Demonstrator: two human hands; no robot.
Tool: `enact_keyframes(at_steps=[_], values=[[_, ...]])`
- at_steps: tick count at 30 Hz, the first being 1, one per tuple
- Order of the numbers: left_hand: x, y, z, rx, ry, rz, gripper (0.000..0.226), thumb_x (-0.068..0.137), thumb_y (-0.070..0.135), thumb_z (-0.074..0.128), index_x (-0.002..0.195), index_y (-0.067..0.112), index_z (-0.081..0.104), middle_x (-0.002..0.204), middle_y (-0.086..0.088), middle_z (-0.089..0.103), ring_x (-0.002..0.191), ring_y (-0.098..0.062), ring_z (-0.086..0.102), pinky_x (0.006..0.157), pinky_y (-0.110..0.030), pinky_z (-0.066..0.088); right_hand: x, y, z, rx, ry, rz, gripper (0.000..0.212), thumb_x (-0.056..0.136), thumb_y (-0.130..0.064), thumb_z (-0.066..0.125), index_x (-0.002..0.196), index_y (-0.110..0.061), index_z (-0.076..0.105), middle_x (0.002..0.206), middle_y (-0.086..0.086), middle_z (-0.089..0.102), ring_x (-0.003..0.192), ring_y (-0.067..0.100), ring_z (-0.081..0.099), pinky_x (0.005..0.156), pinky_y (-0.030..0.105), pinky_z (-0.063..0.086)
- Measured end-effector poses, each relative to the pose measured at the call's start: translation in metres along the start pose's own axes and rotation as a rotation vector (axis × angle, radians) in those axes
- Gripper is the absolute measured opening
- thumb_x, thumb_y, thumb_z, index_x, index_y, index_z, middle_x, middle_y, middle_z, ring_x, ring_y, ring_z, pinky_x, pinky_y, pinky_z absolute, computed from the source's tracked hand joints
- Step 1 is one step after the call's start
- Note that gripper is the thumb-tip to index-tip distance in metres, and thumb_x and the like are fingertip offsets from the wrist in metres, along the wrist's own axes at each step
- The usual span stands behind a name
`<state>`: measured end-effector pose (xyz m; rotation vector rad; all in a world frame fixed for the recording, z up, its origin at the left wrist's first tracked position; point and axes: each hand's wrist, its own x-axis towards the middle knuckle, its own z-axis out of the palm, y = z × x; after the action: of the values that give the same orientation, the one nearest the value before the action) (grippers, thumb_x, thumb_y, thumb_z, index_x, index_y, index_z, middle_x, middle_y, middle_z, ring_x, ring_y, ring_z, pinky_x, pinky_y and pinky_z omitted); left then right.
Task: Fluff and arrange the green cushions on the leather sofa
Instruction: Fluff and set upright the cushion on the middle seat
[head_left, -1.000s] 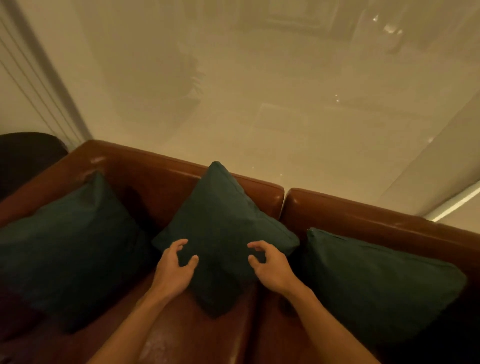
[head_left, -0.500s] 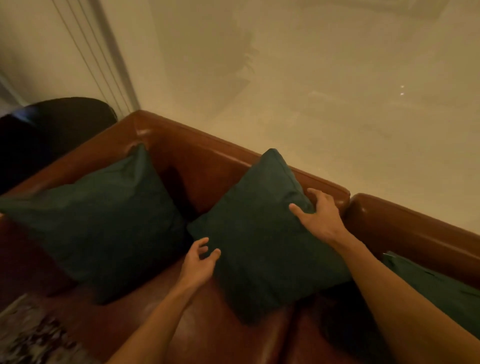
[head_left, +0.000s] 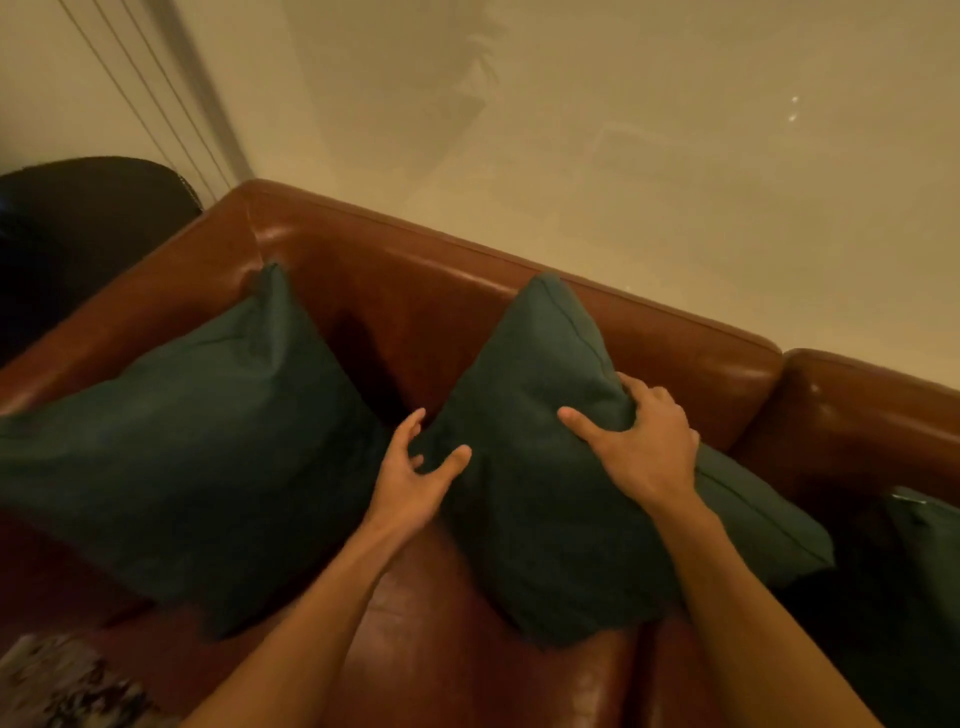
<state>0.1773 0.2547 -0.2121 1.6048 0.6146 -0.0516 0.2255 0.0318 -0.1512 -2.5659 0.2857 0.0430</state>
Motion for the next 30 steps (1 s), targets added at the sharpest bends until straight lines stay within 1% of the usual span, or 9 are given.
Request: enact_keyframes(at_steps=[4,7,11,15,18,21,23,26,30], values=[[0.004,0.064,0.004,0.296,-0.11,0.498,0.095,0.068,0.058,0.079,0.147,0.047,0.029,0.159,0.008,0.027,0.145,-0.019,0.028,0.117,-0.039,0.027,-0.018,-0.024,0.012,-0.065,0.024,-0.057,0.084,0.073,-0.074,0.062,0.143,-0.029,0.048,0.131,0.0,0.055,0.124,0.024,0.049,0.101,0.044,0.037],[0.005,0.113,0.024,0.976,-0.272,0.892,0.099,0.071,0.046,0.072,0.15,0.054,0.012,0.166,0.005,0.004,0.15,-0.033,0.0,0.12,-0.056,0.008,-0.028,-0.028,0.008,-0.048,-0.037,-0.153,0.081,0.078,-0.063,0.067,0.145,-0.024,0.044,0.139,-0.001,0.054,0.129,0.023,0.048,0.105,0.04,0.036],[0.003,0.133,0.061,1.685,-0.704,0.821,0.105,0.081,0.034,0.069,0.152,0.05,-0.006,0.165,0.009,-0.013,0.147,-0.037,-0.027,0.109,-0.068,-0.017,-0.039,-0.013,-0.021,-0.016,-0.187,-0.209,0.074,0.081,-0.049,0.072,0.145,-0.024,0.043,0.144,-0.003,0.053,0.132,0.019,0.048,0.114,0.04,0.029],[0.01,0.127,0.075,1.745,-0.753,0.78,0.118,0.06,0.08,0.068,0.151,0.053,-0.002,0.164,0.007,0.008,0.149,-0.038,-0.013,0.106,-0.07,-0.02,-0.061,0.034,-0.053,-0.082,-0.069,-0.049,0.064,0.075,-0.059,0.072,0.133,-0.041,0.052,0.143,-0.013,0.051,0.135,0.012,0.043,0.12,0.051,0.004],[0.011,0.122,0.077,1.668,-0.654,0.811,0.102,0.058,0.088,0.059,0.147,0.057,0.02,0.151,0.006,0.03,0.145,-0.038,0.006,0.109,-0.072,-0.013,-0.09,0.086,-0.067,0.123,0.014,0.122,0.091,0.058,-0.066,0.08,0.139,-0.044,0.044,0.146,-0.007,0.043,0.134,0.018,0.043,0.117,0.05,0.029],[0.009,0.114,0.077,1.501,-0.568,0.878,0.067,0.07,0.083,0.05,0.13,0.052,0.055,0.122,0.014,0.046,0.132,-0.027,0.022,0.113,-0.067,-0.006,-0.115,0.11,-0.051,0.708,0.028,0.3,0.117,0.05,-0.038,0.091,0.15,-0.035,0.029,0.141,-0.009,0.041,0.121,0.008,0.051,0.093,0.022,0.052],[0.006,0.109,0.076,1.403,-0.517,0.898,0.057,0.076,0.079,0.043,0.112,0.044,0.071,0.107,0.017,0.049,0.125,-0.024,0.027,0.114,-0.063,-0.003,-0.121,0.117,-0.028,0.918,0.095,0.323,0.101,0.055,-0.024,0.089,0.143,-0.029,0.04,0.134,-0.01,0.051,0.115,0.007,0.058,0.086,0.019,0.055],[0.0,0.104,0.072,1.348,-0.461,0.92,0.048,0.083,0.07,0.046,0.101,0.037,0.076,0.102,0.019,0.05,0.125,-0.023,0.029,0.115,-0.058,-0.005,-0.116,0.119,-0.007,0.974,0.263,0.329,0.039,0.075,-0.013,0.081,0.107,-0.029,0.065,0.109,-0.009,0.071,0.103,0.003,0.067,0.085,0.019,0.055],[-0.013,0.111,0.067,1.391,-0.476,0.893,0.055,0.084,0.07,0.05,0.13,0.041,0.057,0.135,0.019,0.048,0.139,-0.026,0.018,0.116,-0.058,-0.002,-0.111,0.107,-0.015,0.955,0.398,0.299,0.019,0.084,-0.006,0.074,0.082,-0.024,0.07,0.082,-0.009,0.074,0.079,-0.005,0.068,0.071,0.012,0.05]])
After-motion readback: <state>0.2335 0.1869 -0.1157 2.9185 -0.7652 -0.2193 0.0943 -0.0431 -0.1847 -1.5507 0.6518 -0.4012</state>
